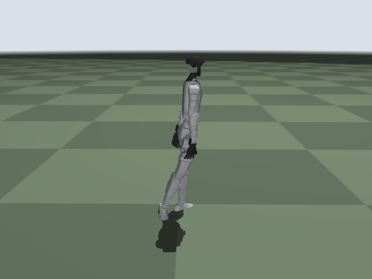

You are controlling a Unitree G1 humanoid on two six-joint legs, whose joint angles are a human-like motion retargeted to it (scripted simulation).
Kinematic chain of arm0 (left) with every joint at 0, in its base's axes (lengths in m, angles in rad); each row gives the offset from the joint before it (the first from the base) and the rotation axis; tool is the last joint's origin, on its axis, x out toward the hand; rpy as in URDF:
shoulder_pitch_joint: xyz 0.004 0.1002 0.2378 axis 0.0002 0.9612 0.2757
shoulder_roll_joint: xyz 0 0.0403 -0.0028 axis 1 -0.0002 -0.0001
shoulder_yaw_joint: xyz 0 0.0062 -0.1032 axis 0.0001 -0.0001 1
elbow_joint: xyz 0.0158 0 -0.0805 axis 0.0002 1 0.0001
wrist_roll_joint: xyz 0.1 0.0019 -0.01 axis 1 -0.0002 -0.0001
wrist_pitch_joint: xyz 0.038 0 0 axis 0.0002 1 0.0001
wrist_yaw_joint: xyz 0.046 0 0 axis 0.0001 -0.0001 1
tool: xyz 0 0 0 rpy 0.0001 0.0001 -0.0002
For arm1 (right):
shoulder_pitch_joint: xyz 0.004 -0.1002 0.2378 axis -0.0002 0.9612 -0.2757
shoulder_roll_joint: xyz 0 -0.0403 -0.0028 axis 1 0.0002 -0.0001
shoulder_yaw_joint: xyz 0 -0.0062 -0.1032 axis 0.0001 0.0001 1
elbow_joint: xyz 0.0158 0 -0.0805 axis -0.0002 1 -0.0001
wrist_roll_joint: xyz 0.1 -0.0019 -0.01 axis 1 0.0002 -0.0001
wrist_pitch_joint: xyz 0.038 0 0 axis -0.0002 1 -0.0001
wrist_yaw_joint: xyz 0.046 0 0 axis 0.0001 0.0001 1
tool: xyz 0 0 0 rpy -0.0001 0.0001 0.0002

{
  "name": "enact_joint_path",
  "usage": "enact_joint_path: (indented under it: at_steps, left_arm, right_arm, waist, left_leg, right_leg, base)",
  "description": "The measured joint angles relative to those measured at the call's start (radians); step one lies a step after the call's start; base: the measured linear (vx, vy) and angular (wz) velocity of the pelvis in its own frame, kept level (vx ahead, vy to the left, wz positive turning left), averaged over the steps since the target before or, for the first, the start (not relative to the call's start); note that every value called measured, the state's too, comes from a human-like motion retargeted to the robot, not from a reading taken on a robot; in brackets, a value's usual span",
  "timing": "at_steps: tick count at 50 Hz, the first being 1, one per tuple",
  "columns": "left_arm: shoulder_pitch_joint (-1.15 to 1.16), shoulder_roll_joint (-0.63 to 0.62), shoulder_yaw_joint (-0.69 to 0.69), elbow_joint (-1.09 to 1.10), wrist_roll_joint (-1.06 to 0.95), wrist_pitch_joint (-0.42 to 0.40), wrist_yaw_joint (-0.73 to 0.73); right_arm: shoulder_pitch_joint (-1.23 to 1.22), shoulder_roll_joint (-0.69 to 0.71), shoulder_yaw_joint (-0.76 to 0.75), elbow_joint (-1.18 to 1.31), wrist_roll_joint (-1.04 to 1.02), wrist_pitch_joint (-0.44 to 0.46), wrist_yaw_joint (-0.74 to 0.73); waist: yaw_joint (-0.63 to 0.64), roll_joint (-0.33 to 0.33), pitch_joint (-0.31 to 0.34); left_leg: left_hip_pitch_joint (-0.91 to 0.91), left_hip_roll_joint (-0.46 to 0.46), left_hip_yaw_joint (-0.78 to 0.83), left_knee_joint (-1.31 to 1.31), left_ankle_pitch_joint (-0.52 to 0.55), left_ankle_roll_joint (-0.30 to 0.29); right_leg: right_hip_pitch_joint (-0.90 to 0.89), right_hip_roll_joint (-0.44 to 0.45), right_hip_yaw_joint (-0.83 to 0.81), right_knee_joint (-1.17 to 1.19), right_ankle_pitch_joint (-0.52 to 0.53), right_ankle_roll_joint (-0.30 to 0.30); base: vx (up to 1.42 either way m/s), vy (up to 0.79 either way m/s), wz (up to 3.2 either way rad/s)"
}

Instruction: In place motions

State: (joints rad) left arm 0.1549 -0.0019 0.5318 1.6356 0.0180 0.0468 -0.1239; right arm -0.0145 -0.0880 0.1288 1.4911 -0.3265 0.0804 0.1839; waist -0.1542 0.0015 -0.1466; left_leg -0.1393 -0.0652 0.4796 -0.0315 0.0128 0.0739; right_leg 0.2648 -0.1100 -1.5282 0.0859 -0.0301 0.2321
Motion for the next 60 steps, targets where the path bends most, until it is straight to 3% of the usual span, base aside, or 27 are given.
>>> enact_joint_path:
  at_steps: [5,8,13,15,16,18,20,22,28,33,35,37,40,45,52,60]
  left_arm:
    - [-0.017,-0.016,0.027,-0.023,-0.074,-0.063,0.035]
    - [-0.041,0.003,-0.021,-0.048,-0.047,-0.067,0.058]
    - [-0.108,0.055,-0.095,-0.088,0.002,-0.047,0.046]
    - [-0.146,0.079,-0.106,-0.095,0.012,-0.037,0.033]
    - [-0.167,0.092,-0.113,-0.096,0.013,-0.033,0.028]
    - [-0.199,0.113,-0.125,-0.106,0.015,-0.028,0.020]
    - [-0.224,0.131,-0.158,-0.119,0.014,-0.026,0.012]
    - [-0.247,0.146,-0.172,-0.131,0.009,-0.022,-0.006]
    - [-0.279,0.164,-0.181,-0.136,0.037,-0.014,-0.010]
    - [-0.267,0.133,-0.171,-0.103,0.032,-0.013,-0.014]
    - [-0.252,0.120,-0.181,-0.083,0.034,-0.009,-0.025]
    - [-0.235,0.117,-0.196,-0.053,0.052,0.002,-0.030]
    - [-0.205,0.105,-0.196,-0.016,0.127,0.024,-0.007]
    - [-0.105,0.078,-0.212,-0.039,0.113,-0.018,0.007]
    - [-0.080,0.087,-0.232,0.049,0.184,0.049,0.018]
    - [-0.087,0.086,-0.237,-0.007,0.192,0.045,-0.004]
  right_arm:
    - [0.029,0.021,0.012,-0.027,0.041,-0.020,0.053]
    - [0.046,0.016,0.006,-0.030,0.021,-0.033,0.026]
    - [0.044,-0.006,-0.005,0.003,0.007,-0.035,-0.024]
    - [0.037,-0.011,-0.014,0.019,0.020,-0.028,-0.027]
    - [0.033,-0.011,-0.024,0.023,0.038,-0.032,-0.030]
    - [0.034,-0.009,-0.040,0.021,0.085,-0.042,-0.041]
    - [0.042,-0.001,-0.073,0.009,0.136,-0.051,-0.046]
    - [0.041,0.002,-0.077,0.000,0.162,-0.046,-0.041]
    - [0.041,-0.002,-0.048,0.010,0.115,-0.032,-0.017]
    - [0.049,0.001,-0.034,0.023,0.065,-0.018,-0.008]
    - [0.059,0.002,-0.039,0.026,0.063,-0.014,-0.003]
    - [0.074,0.002,-0.045,0.032,0.061,-0.011,-0.001]
    - [0.087,0.009,-0.059,0.049,0.043,0.004,0.000]
    - [0.070,0.011,-0.017,0.047,0.003,0.017,-0.033]
    - [0.036,0.024,-0.009,-0.011,0.011,0.009,0.010]
    - [0.030,0.032,-0.004,-0.032,0.033,-0.005,0.029]
  waist:
    - [0.137,-0.018,0.010]
    - [0.142,0.012,0.016]
    - [0.068,0.100,0.060]
    - [0.105,0.082,0.048]
    - [0.179,0.046,0.032]
    - [0.258,0.012,0.021]
    - [0.125,0.057,0.049]
    - [-0.051,0.112,0.091]
    - [-0.065,0.089,0.098]
    - [-0.091,0.049,0.098]
    - [-0.107,0.022,0.107]
    - [-0.111,-0.004,0.105]
    - [-0.077,-0.012,0.067]
    - [-0.025,-0.030,0.034]
    - [-0.050,-0.011,0.030]
    - [-0.022,-0.016,0.003]
  left_leg:
    - [0.037,0.032,0.109,-0.002,-0.027,-0.018]
    - [0.069,0.049,0.084,-0.011,-0.049,-0.022]
    - [0.123,0.108,-0.021,-0.018,-0.065,-0.023]
    - [0.116,0.086,0.016,-0.023,-0.071,-0.017]
    - [0.102,0.062,0.090,-0.028,-0.075,-0.016]
    - [0.084,0.047,0.164,-0.031,-0.077,-0.017]
    - [0.081,0.071,0.004,-0.020,-0.058,-0.010]
    - [0.071,0.097,-0.184,-0.011,-0.033,-0.007]
    - [0.060,0.084,-0.201,-0.015,-0.015,-0.015]
    - [0.060,0.040,-0.233,-0.011,-0.009,-0.018]
    - [0.084,0.000,-0.248,-0.012,-0.009,-0.010]
    - [0.116,-0.035,-0.262,-0.014,-0.014,-0.010]
    - [0.102,-0.040,-0.283,-0.005,-0.013,-0.014]
    - [0.115,-0.047,-0.255,-0.026,-0.028,-0.021]
    - [0.119,-0.042,-0.302,-0.016,-0.035,-0.006]
    - [0.122,-0.044,-0.317,-0.013,-0.039,-0.010]
  right_leg:
    - [0.017,-0.055,0.112,0.042,0.023,-0.015]
    - [0.042,-0.068,0.125,0.114,0.063,-0.040]
    - [0.017,-0.142,0.296,0.419,0.092,-0.187]
    - [-0.104,-0.203,0.556,0.537,0.048,-0.139]
    - [-0.244,-0.243,0.796,0.633,0.014,-0.094]
    - [-0.375,-0.227,1.091,0.683,-0.021,-0.045]
    - [-0.371,-0.142,0.978,0.685,-0.036,-0.116]
    - [-0.363,-0.108,0.876,0.700,-0.048,-0.115]
    - [-0.474,-0.014,1.033,0.599,-0.109,-0.110]
    - [-0.475,0.044,1.147,0.324,-0.158,-0.061]
    - [-0.422,0.029,1.116,0.152,-0.137,-0.055]
    - [-0.348,0.024,1.011,0.016,-0.055,-0.085]
    - [-0.292,0.017,0.953,-0.065,-0.006,-0.031]
    - [-0.298,0.023,0.979,-0.079,-0.015,-0.049]
    - [-0.278,0.027,0.939,-0.069,-0.030,-0.056]
    - [-0.265,0.028,0.928,-0.075,-0.039,-0.065]
  base:
    - [0.30,-0.29,-1.15]
    - [0.35,-0.25,0.04]
    - [0.29,-0.23,0.71]
    - [0.12,-0.25,-1.06]
    - [0.04,-0.30,-2.53]
    - [0.02,-0.33,-1.35]
    - [0.07,-0.33,3.35]
    - [0.01,-0.31,3.85]
    - [-0.06,-0.25,0.62]
    - [-0.06,-0.20,0.73]
    - [0.05,-0.11,1.09]
    - [0.16,-0.02,0.50]
    - [0.09,-0.04,0.34]
    - [-0.01,-0.02,-0.15]
    - [-0.03,0.03,0.24]
    - [0.00,0.00,0.00]
